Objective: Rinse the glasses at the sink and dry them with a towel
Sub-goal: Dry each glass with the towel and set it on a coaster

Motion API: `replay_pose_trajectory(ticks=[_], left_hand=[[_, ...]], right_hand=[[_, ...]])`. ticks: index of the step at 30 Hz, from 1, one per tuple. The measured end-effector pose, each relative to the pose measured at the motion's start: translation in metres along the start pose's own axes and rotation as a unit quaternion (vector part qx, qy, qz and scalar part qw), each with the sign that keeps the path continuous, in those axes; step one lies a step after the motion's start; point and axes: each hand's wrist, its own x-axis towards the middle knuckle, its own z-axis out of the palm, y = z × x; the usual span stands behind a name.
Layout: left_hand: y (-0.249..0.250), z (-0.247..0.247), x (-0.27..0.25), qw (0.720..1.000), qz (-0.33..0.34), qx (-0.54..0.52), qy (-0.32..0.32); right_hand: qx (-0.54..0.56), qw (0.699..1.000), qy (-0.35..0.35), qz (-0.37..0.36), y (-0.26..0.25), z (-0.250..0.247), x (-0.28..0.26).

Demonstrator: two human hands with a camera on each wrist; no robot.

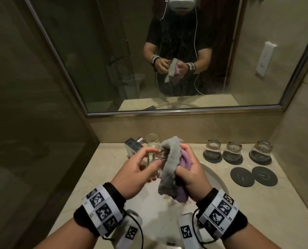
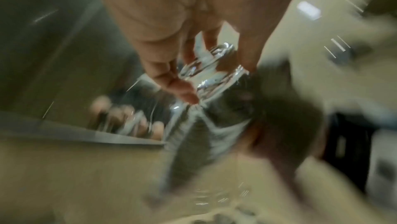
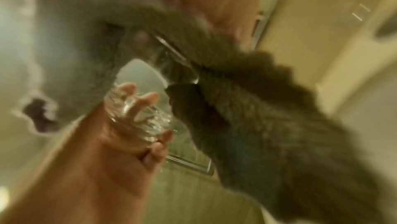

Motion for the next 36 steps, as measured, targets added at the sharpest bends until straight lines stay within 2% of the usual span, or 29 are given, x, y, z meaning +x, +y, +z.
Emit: replay_pose_trajectory(ticks=[1, 2, 3, 4, 5, 7, 9, 10, 11, 13, 15, 16, 17, 19, 20, 21, 22, 23, 25, 26, 27, 29, 31, 32, 33, 34, 36], left_hand=[[-0.001, -0.001, -0.001, 0.993, 0.082, 0.087, -0.004], [-0.005, -0.002, -0.002, 0.974, 0.158, 0.161, -0.011], [-0.007, -0.001, -0.002, 0.960, 0.198, 0.197, -0.017], [-0.009, -0.001, -0.002, 0.963, 0.193, 0.190, -0.019], [-0.008, 0.000, -0.002, 0.977, 0.152, 0.152, -0.010], [-0.003, 0.002, -0.002, 0.999, 0.027, 0.025, -0.002], [-0.004, 0.002, 0.002, 0.994, -0.068, -0.087, 0.005], [-0.005, 0.001, 0.003, 0.993, -0.075, -0.093, 0.010], [-0.002, 0.000, 0.002, 0.996, -0.052, -0.067, 0.012], [-0.001, -0.003, 0.000, 0.997, 0.061, 0.050, 0.000], [-0.004, -0.003, -0.002, 0.981, 0.155, 0.118, -0.020], [-0.003, -0.003, -0.002, 0.985, 0.140, 0.090, -0.031], [-0.002, -0.002, -0.002, 0.995, 0.093, 0.027, -0.031], [0.002, 0.001, 0.001, 0.995, -0.021, -0.089, -0.030], [0.003, 0.001, 0.003, 0.994, -0.050, -0.097, -0.023], [0.003, 0.001, 0.004, 0.996, -0.043, -0.082, -0.013], [0.004, 0.001, 0.003, 0.999, -0.007, -0.036, -0.009], [0.006, 0.000, 0.002, 0.998, 0.056, 0.037, -0.008], [0.001, -0.001, 0.001, 0.970, 0.187, 0.150, -0.031], [-0.002, -0.002, 0.001, 0.968, 0.199, 0.149, -0.046], [-0.003, -0.003, 0.002, 0.979, 0.160, 0.114, -0.054], [-0.001, -0.001, 0.002, 0.998, 0.048, -0.003, -0.026], [0.000, 0.002, 0.005, 0.997, -0.042, -0.069, -0.004], [-0.001, 0.002, 0.005, 0.996, -0.052, -0.066, 0.002], [0.000, 0.002, 0.004, 0.999, -0.028, -0.039, 0.008], [0.001, 0.001, 0.003, 1.000, 0.024, 0.015, 0.012], [0.000, -0.001, 0.003, 0.978, 0.154, 0.144, -0.001]], right_hand=[[0.036, 0.998, 0.000, 0.043, 0.002, -0.001, 0.002], [0.103, 0.990, -0.001, 0.098, 0.005, -0.004, 0.004], [0.153, 0.978, 0.002, 0.143, 0.007, -0.005, 0.004], [0.170, 0.972, 0.005, 0.162, 0.007, -0.006, 0.004], [0.168, 0.975, 0.004, 0.148, 0.007, -0.009, 0.005], [0.088, 0.994, 0.014, 0.058, 0.001, -0.009, 0.002], [-0.004, 1.000, 0.014, -0.015, -0.005, -0.005, 0.000], [-0.011, 1.000, 0.004, -0.021, -0.004, -0.004, -0.001], [-0.005, 1.000, 0.003, -0.009, -0.003, -0.005, -0.001], [0.062, 0.996, 0.013, 0.065, 0.000, -0.006, 0.003], [0.174, 0.976, -0.006, 0.130, 0.003, -0.008, 0.004], [0.191, 0.973, -0.019, 0.132, 0.001, -0.009, 0.004], [0.172, 0.978, -0.030, 0.117, -0.001, -0.010, 0.003], [0.068, 0.996, -0.025, 0.051, -0.004, -0.009, 0.001], [0.016, 1.000, -0.016, 0.018, -0.006, -0.004, 0.000], [-0.004, 1.000, -0.016, 0.001, -0.005, -0.003, -0.001], [-0.009, 1.000, -0.017, -0.008, -0.005, -0.002, -0.001], [0.015, 1.000, -0.013, 0.008, -0.004, -0.003, 0.001], [0.114, 0.991, -0.018, 0.068, -0.003, -0.005, 0.002], [0.154, 0.984, -0.026, 0.081, -0.003, -0.007, 0.002], [0.167, 0.983, -0.030, 0.074, -0.003, -0.008, 0.002], [0.079, 0.996, -0.031, 0.023, -0.006, -0.006, -0.001], [-0.034, 0.998, -0.031, -0.042, -0.009, 0.000, -0.004], [-0.048, 0.997, -0.036, -0.051, -0.010, 0.003, -0.005], [-0.041, 0.997, -0.034, -0.054, -0.009, 0.004, -0.005], [-0.026, 0.998, -0.021, -0.044, -0.006, 0.002, -0.003], [0.114, 0.993, -0.003, 0.043, 0.001, -0.003, 0.002]])
